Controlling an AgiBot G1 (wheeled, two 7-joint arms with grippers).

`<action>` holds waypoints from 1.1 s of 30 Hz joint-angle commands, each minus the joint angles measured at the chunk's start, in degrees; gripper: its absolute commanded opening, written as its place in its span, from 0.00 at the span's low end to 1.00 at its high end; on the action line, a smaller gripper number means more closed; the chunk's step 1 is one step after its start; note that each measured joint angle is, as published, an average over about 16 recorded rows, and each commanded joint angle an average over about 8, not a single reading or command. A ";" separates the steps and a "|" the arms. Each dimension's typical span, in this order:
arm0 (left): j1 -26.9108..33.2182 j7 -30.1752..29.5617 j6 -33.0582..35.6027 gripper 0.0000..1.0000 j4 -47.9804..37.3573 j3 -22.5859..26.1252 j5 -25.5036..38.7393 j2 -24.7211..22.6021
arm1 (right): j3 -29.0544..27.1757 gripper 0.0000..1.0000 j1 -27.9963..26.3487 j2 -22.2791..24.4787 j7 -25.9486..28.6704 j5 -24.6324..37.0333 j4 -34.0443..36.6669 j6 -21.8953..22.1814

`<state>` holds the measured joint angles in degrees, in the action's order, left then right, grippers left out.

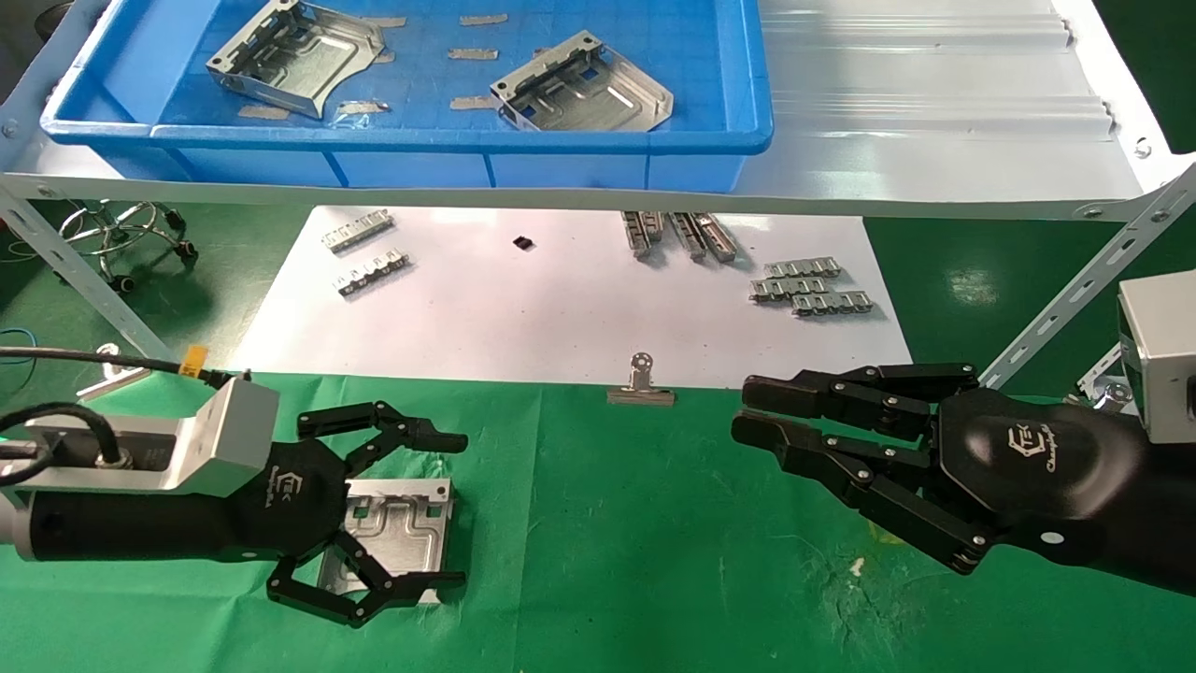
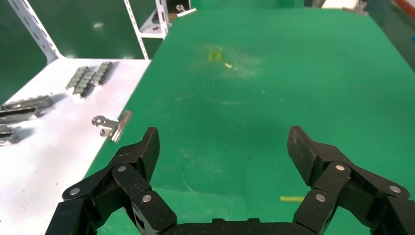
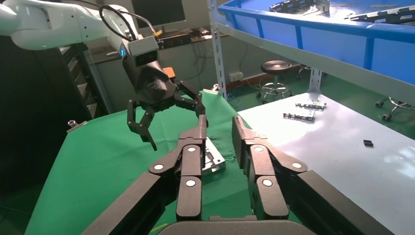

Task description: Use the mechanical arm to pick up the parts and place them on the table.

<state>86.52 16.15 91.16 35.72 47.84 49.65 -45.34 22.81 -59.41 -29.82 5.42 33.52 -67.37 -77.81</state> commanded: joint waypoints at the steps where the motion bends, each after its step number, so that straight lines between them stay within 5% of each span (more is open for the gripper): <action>1: -1.11 -1.20 -0.24 1.00 1.69 -1.42 -0.35 0.46 | 0.00 1.00 0.00 0.00 0.00 0.00 0.00 0.00; 33: -18.86 -20.33 -4.13 1.00 28.61 -24.05 -5.89 7.80 | 0.00 1.00 0.00 0.00 0.00 0.00 0.00 0.00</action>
<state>67.66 -4.18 87.03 64.33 23.80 43.76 -37.54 22.81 -59.41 -29.82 5.42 33.52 -67.37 -77.81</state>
